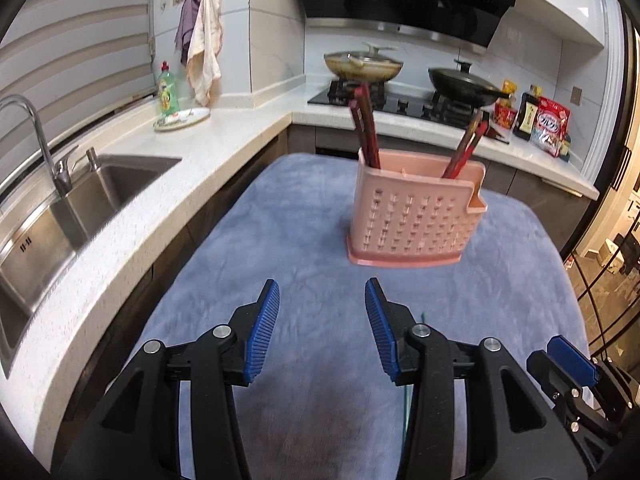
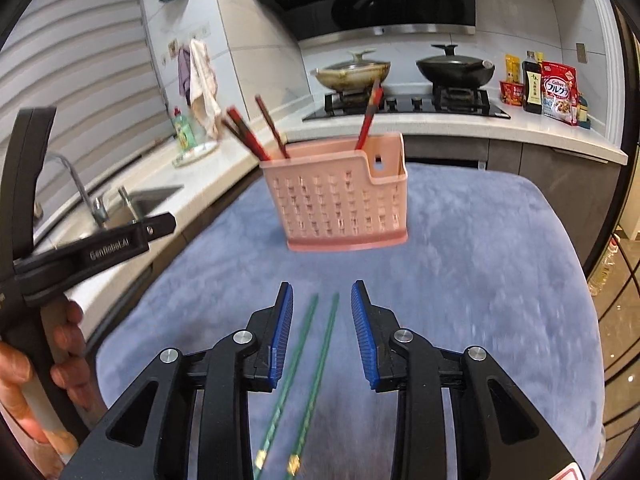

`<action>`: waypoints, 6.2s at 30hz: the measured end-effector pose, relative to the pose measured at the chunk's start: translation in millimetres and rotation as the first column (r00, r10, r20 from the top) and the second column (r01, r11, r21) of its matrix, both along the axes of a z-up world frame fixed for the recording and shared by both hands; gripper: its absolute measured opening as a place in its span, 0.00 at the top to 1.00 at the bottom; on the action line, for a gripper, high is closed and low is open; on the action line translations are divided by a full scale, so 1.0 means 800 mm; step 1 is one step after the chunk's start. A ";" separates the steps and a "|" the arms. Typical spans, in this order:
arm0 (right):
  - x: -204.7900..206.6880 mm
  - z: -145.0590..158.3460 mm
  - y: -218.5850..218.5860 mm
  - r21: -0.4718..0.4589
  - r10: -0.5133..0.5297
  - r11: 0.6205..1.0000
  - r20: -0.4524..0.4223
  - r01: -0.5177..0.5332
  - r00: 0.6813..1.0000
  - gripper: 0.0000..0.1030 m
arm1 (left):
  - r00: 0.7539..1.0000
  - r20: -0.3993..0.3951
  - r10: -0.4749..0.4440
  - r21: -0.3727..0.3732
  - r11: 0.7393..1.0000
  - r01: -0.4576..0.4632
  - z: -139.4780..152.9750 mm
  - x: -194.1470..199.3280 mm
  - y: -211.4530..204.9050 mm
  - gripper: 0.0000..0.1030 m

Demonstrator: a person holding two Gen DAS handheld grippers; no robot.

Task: Organize utensils
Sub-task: 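Move both tools back down to the two green chopsticks, then grasp a green chopstick with right tool while left tool grasps the other green one, then lift both green chopsticks and carry them over the pink holder, then open both tools to drop the green chopsticks into the holder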

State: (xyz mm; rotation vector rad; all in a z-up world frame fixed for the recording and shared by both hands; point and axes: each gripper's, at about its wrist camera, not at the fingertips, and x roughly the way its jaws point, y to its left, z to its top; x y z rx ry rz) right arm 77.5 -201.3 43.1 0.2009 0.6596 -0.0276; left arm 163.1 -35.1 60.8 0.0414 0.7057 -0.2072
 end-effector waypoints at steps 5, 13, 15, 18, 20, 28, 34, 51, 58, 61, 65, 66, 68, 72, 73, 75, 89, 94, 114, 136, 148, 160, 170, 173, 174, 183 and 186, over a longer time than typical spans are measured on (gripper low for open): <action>-0.020 -0.034 0.008 0.014 0.012 1.000 -0.070 -0.011 0.997 0.71 | 0.998 -0.061 0.007 0.010 1.000 -0.007 -0.036 -0.016 0.015 0.59; -0.049 -0.093 0.035 0.007 0.053 0.999 -0.181 -0.053 0.982 0.71 | 0.992 -0.128 -0.003 0.037 0.999 0.008 -0.079 -0.045 0.027 0.59; -0.053 -0.104 0.042 0.009 0.064 0.998 -0.202 -0.064 0.977 0.71 | 0.989 -0.147 -0.005 0.041 0.999 0.011 -0.087 -0.050 0.026 0.59; -0.060 -0.118 0.052 0.017 0.079 0.997 -0.230 -0.077 0.970 0.71 | 0.985 -0.174 -0.008 0.047 0.999 0.016 -0.101 -0.058 0.027 0.59; -0.061 -0.123 0.054 0.016 0.082 0.997 -0.241 -0.080 0.967 0.71 | 0.982 -0.189 -0.008 0.054 0.998 0.019 -0.109 -0.063 0.029 0.59; -0.066 -0.137 0.060 0.006 0.089 0.996 -0.263 -0.091 0.961 0.72 | 0.975 -0.222 -0.010 0.057 0.998 0.023 -0.125 -0.074 0.030 0.59; -0.067 -0.139 0.054 -0.005 0.072 0.997 -0.256 -0.076 0.964 0.85 | 0.972 -0.232 -0.027 0.060 0.997 0.042 -0.131 -0.082 0.025 0.48; -0.085 -0.144 0.000 0.060 -0.037 0.997 -0.239 0.053 0.970 0.94 | 0.956 -0.252 -0.150 0.045 0.985 0.167 -0.145 -0.113 -0.022 0.25; -0.085 -0.145 0.003 0.056 -0.036 0.997 -0.237 0.051 0.971 0.94 | 0.938 -0.299 -0.176 0.057 0.978 0.202 -0.165 -0.120 -0.039 0.25; -0.086 -0.144 0.002 0.056 -0.036 0.997 -0.237 0.051 0.971 0.93 | 0.938 -0.304 -0.167 0.069 0.978 0.196 -0.171 -0.121 -0.040 0.26; -0.086 -0.144 0.002 0.057 -0.035 0.997 -0.237 0.050 0.971 0.93 | 0.941 -0.294 -0.165 0.086 0.976 0.198 -0.172 -0.123 -0.041 0.35; -0.086 -0.144 0.002 0.056 -0.036 0.997 -0.237 0.050 0.971 0.93 | 0.942 -0.292 -0.166 0.087 0.976 0.199 -0.172 -0.123 -0.042 0.39; -0.086 -0.144 0.002 0.056 -0.036 0.997 -0.238 0.050 0.971 0.93 | 0.940 -0.291 -0.175 0.084 0.975 0.208 -0.170 -0.124 -0.042 0.50; -0.086 -0.144 0.002 0.056 -0.035 0.997 -0.238 0.050 0.971 0.93 | 0.937 -0.291 -0.194 0.083 0.970 0.227 -0.168 -0.127 -0.044 0.78; -0.086 -0.144 0.002 0.056 -0.035 0.997 -0.238 0.050 0.971 0.93 | 0.935 -0.294 -0.199 0.076 0.970 0.230 -0.167 -0.126 -0.044 0.82; -0.086 -0.144 0.002 0.057 -0.035 0.997 -0.239 0.050 0.970 0.93 | 0.932 -0.300 -0.204 0.068 0.970 0.234 -0.167 -0.126 -0.043 0.91; -0.094 -0.115 -0.003 0.093 -0.030 0.994 -0.203 0.049 0.979 0.93 | 0.932 -0.302 -0.203 0.024 0.975 0.221 -0.141 -0.130 -0.037 0.93; -0.093 -0.078 -0.011 0.101 -0.034 0.994 -0.142 0.049 0.989 0.93 | 0.939 -0.271 -0.212 -0.014 0.976 0.217 -0.110 -0.125 -0.032 0.93; -0.044 0.060 -0.048 0.098 -0.067 0.994 0.127 0.055 0.990 0.93 | 0.978 -0.054 -0.200 -0.101 0.976 0.194 0.026 -0.062 -0.023 0.93; 0.075 0.202 -0.102 0.178 -0.099 0.984 0.376 0.033 0.921 0.93 | 0.964 0.202 -0.173 -0.178 0.961 0.210 0.187 0.043 -0.045 0.93; 0.172 0.240 -0.126 0.175 -0.144 0.982 0.443 0.072 0.885 0.93 | 0.946 0.296 -0.131 -0.158 0.970 0.184 0.224 0.120 -0.074 0.93; 0.231 0.179 -0.129 0.153 -0.144 0.983 0.331 0.098 0.933 0.93 | 0.964 0.232 -0.128 -0.135 0.977 0.162 0.175 0.168 -0.084 0.93; 0.251 0.138 -0.123 0.135 -0.135 0.985 0.246 0.104 0.960 0.92 | 0.976 0.174 -0.132 -0.122 0.980 0.154 0.141 0.187 -0.089 0.93; 0.247 0.135 -0.122 0.129 -0.135 0.986 0.241 0.106 0.961 0.88 | 0.977 0.173 -0.123 -0.106 0.984 0.143 0.134 0.186 -0.089 0.87; 0.246 0.135 -0.122 0.129 -0.134 0.986 0.241 0.106 0.961 0.88 | 0.978 0.173 -0.121 -0.104 0.985 0.140 0.133 0.185 -0.089 0.82; 0.214 0.144 -0.118 0.134 -0.127 0.986 0.250 0.095 0.960 0.76 | 0.976 0.202 -0.079 -0.069 0.993 0.095 0.136 0.158 -0.083 0.48; 0.201 0.147 -0.111 0.119 -0.112 0.989 0.242 0.085 0.964 0.72 | 0.975 0.209 -0.072 -0.070 0.994 0.088 0.139 0.147 -0.080 0.44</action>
